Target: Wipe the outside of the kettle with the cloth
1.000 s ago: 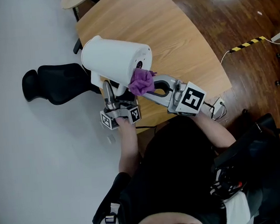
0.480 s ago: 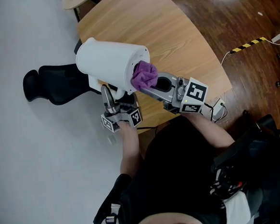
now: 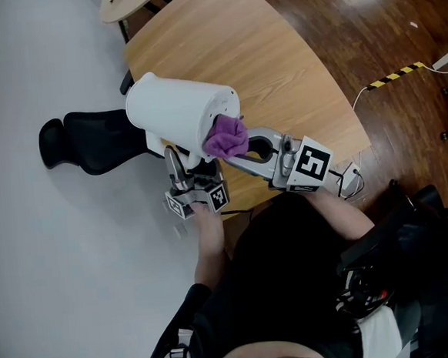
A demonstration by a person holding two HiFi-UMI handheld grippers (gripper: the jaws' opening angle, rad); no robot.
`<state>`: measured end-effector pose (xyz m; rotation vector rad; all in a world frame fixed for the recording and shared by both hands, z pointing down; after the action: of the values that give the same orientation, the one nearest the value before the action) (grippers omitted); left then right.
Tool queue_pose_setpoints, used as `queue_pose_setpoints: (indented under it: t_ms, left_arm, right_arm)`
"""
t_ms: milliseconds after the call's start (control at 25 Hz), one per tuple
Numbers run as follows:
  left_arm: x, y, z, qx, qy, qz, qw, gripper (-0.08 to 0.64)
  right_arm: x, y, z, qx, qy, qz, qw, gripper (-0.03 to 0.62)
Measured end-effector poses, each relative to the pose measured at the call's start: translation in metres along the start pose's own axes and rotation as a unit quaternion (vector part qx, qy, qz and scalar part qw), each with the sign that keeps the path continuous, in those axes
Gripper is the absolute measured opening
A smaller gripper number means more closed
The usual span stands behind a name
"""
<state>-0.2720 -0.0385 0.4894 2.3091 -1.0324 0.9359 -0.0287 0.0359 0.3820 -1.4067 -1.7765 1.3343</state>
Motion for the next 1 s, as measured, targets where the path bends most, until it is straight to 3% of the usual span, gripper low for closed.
queue_pose_setpoints:
  t_ms: [80, 200, 280, 400, 520, 600, 720, 800, 840, 920, 1000]
  left_arm:
    - [-0.001, -0.004, 0.002, 0.007, -0.004, -0.002, 1.0, 0.114]
    - [-0.008, -0.001, 0.002, 0.01, -0.009, 0.012, 0.9998, 0.115]
    - [-0.011, 0.002, 0.001, 0.008, -0.011, 0.009, 0.9999, 0.115]
    - [-0.01, 0.003, 0.001, 0.005, -0.009, 0.008, 0.9999, 0.114]
    - [-0.002, 0.0, -0.002, 0.006, -0.008, -0.001, 0.9999, 0.115]
    - [0.0, -0.002, -0.003, 0.004, -0.012, -0.009, 0.9999, 0.115]
    - [-0.005, -0.001, -0.007, 0.0, -0.01, 0.004, 0.9999, 0.115]
    - [-0.007, 0.002, -0.013, -0.001, -0.006, 0.008, 0.9999, 0.115]
    - [-0.006, 0.003, -0.016, -0.001, -0.005, 0.01, 0.9999, 0.115]
    - [-0.003, 0.003, -0.016, 0.0, -0.004, 0.01, 0.9999, 0.115]
    - [0.002, 0.001, -0.017, 0.0, -0.006, -0.001, 1.0, 0.115]
  right_arm:
    - [-0.009, -0.006, -0.002, 0.01, -0.025, 0.029, 0.999, 0.051]
    - [-0.053, -0.02, -0.031, -0.023, -0.138, 0.07, 0.988, 0.051]
    - [-0.064, -0.014, -0.042, -0.04, -0.167, 0.086, 0.981, 0.048]
    - [-0.032, 0.025, -0.025, -0.051, -0.094, 0.036, 0.994, 0.046]
    - [-0.002, 0.033, 0.005, 0.025, -0.038, 0.027, 0.999, 0.047]
    - [-0.017, 0.03, 0.003, -0.006, -0.067, 0.027, 0.997, 0.051]
    - [-0.051, 0.017, -0.025, -0.058, -0.15, 0.08, 0.984, 0.051]
    - [-0.041, 0.025, -0.031, -0.069, -0.134, 0.069, 0.986, 0.043]
    - [-0.026, 0.034, -0.024, -0.058, -0.105, 0.038, 0.992, 0.043]
    - [0.004, 0.042, -0.003, 0.026, -0.053, -0.009, 0.998, 0.044]
    - [0.012, 0.044, 0.013, 0.079, -0.047, 0.003, 0.996, 0.047]
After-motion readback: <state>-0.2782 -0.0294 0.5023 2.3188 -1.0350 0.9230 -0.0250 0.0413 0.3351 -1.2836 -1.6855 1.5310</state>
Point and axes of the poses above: the fingertips, and each gripper's own axes: z forward along the fingers, x to its left, y out of its top, the point moved 7 cm from there along -z, backward along the fingers, and after that the axes turned 11 degrees about x, right-handed, at the moved point
